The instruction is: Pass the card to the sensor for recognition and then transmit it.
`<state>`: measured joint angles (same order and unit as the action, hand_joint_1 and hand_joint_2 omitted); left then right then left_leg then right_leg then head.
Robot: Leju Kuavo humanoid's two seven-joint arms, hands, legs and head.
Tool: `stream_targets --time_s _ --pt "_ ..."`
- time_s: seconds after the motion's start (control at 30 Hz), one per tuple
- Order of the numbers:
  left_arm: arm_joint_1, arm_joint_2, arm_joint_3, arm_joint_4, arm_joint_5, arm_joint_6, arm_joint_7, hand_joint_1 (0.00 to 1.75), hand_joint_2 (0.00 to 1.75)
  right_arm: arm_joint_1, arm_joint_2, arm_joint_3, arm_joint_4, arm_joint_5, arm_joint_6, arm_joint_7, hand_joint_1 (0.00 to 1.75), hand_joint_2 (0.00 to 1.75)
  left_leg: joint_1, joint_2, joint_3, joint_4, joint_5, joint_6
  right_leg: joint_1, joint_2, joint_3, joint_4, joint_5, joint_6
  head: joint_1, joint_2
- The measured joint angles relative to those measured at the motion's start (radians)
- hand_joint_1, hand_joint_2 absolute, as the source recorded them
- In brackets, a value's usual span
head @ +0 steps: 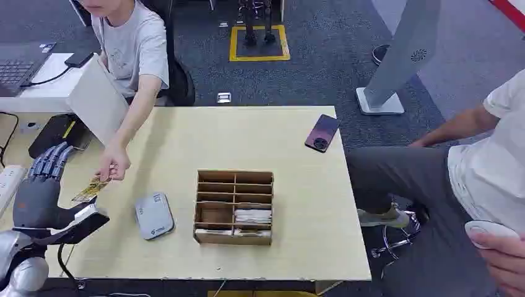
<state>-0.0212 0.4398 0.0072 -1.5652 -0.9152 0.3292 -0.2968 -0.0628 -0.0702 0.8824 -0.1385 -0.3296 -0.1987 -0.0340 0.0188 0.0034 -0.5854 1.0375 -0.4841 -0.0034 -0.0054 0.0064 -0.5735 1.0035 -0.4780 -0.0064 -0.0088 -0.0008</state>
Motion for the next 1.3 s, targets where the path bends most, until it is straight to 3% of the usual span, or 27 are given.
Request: stream_targets --time_s 0.4,0.43,0.73,1.3 --pt "0.0 0.0 0.0 0.0 0.0 0.0 0.0 0.0 1.75 0.0 0.0 0.0 0.0 0.0 0.0 0.0 0.0 1.75 0.0 0.0 0.0 0.0 0.0 0.0 0.0 0.0 0.0 0.0 0.0 0.0 0.0 0.0" --pt "0.0 0.0 0.0 0.0 0.0 0.0 0.0 1.75 1.75 0.0 0.0 0.0 0.0 0.0 0.0 0.0 0.0 1.75 0.0 0.0 0.0 0.0 0.0 0.0 0.0 0.0 0.0 0.0 0.0 0.0 0.0 0.0" --pt "0.018 0.02 0.0 0.0 0.054 -0.006 -0.011 1.75 1.75 0.0 0.0 0.01 0.0 0.003 0.0 0.0 0.0 1.75 0.0 0.0 0.0 0.0 0.0 0.0 0.0 0.0 0.0 0.0 0.0 0.0 0.0 0.0" --pt "0.024 0.026 0.0 0.0 0.056 -0.006 -0.016 1.75 1.75 0.0 0.0 0.014 0.0 0.003 -0.002 0.0 0.0 1.75 0.0 0.0 0.0 0.0 0.0 0.0 0.0 0.0 0.0 0.0 0.0 0.0 0.0 0.0"
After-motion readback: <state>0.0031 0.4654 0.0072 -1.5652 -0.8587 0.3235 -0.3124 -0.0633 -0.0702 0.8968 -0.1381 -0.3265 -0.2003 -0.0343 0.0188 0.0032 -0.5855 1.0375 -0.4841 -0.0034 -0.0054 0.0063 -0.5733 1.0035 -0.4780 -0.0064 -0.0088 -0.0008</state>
